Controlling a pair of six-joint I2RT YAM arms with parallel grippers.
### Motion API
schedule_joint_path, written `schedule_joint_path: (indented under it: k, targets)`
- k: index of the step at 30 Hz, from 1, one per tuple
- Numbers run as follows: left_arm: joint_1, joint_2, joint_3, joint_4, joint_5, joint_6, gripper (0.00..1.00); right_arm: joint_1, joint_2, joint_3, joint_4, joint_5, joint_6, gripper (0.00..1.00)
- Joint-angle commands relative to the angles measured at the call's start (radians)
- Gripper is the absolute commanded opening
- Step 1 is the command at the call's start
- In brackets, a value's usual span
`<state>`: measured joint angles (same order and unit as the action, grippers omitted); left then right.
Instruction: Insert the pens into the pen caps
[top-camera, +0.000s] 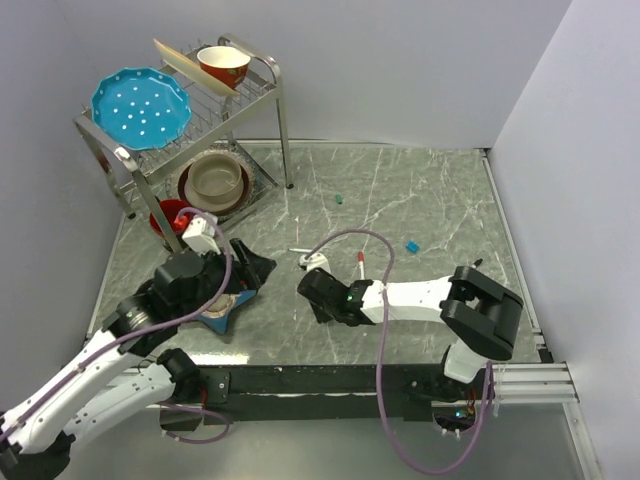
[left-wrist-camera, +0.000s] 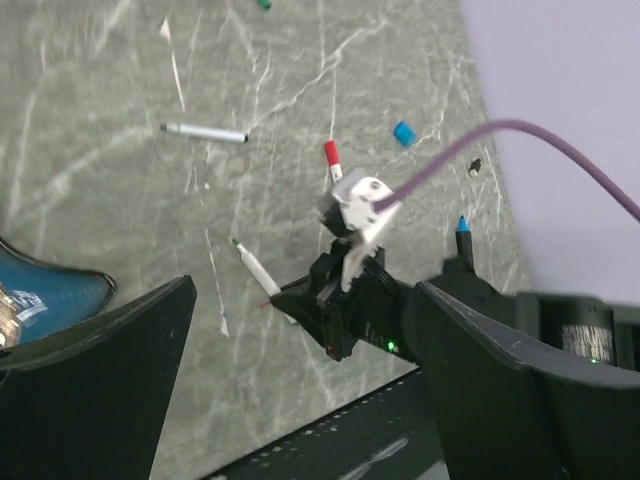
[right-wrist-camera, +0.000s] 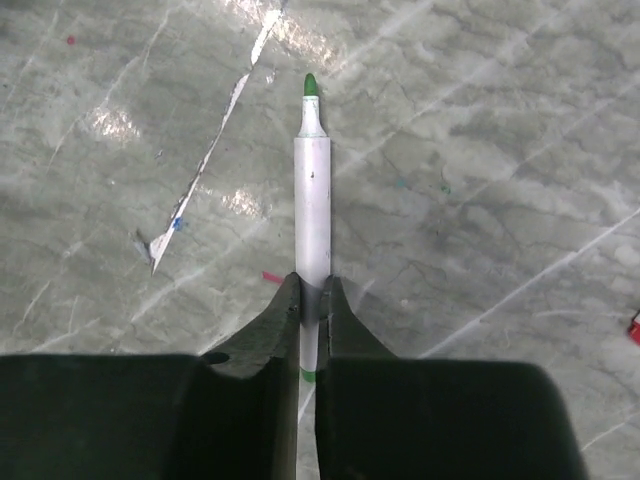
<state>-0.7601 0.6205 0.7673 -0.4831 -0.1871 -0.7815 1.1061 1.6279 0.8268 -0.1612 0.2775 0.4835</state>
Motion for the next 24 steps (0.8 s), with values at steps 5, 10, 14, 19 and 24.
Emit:
schedule_joint_path:
  k: [5,10,14,19,24]
  targets:
    - [-0.001,0.077,-0.074,0.073,-0.019,-0.278,0.93,0.012,-0.189,-0.135,0.083,0.046,0.089,0.00]
    - [-0.001,0.146,-0.123,0.143,-0.014,-0.389,0.92,0.011,-0.241,-0.160,0.124,0.054,0.101,0.00]
    - [-0.001,0.212,-0.134,0.190,-0.005,-0.430,0.90,0.011,-0.264,-0.166,0.138,0.058,0.109,0.00]
    - [-0.001,0.281,-0.166,0.297,0.041,-0.414,0.84,0.012,-0.310,-0.178,0.160,0.038,0.122,0.00]
    - [-0.001,0.330,-0.181,0.357,0.060,-0.415,0.79,0.012,-0.358,-0.186,0.216,0.023,0.144,0.00]
